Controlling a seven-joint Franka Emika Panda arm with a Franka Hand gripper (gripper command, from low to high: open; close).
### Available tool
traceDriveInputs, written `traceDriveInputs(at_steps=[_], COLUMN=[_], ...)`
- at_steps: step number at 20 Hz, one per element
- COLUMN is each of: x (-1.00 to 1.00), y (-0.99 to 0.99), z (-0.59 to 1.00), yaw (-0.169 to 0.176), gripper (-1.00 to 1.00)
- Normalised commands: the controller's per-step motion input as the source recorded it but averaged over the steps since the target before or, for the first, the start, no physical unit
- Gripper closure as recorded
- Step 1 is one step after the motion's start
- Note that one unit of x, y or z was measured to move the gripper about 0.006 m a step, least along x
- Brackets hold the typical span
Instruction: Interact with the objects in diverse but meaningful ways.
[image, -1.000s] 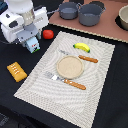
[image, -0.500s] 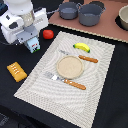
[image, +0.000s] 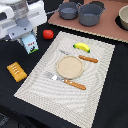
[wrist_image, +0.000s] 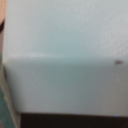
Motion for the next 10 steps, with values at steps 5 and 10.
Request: traceDriveInputs(at_steps=[5, 10], x=[0.71, 0.74], y=[-0.70, -0.69], z=[0.30, 0.28], yaw=[-0.032, -0.029], gripper=[1.00, 1.00])
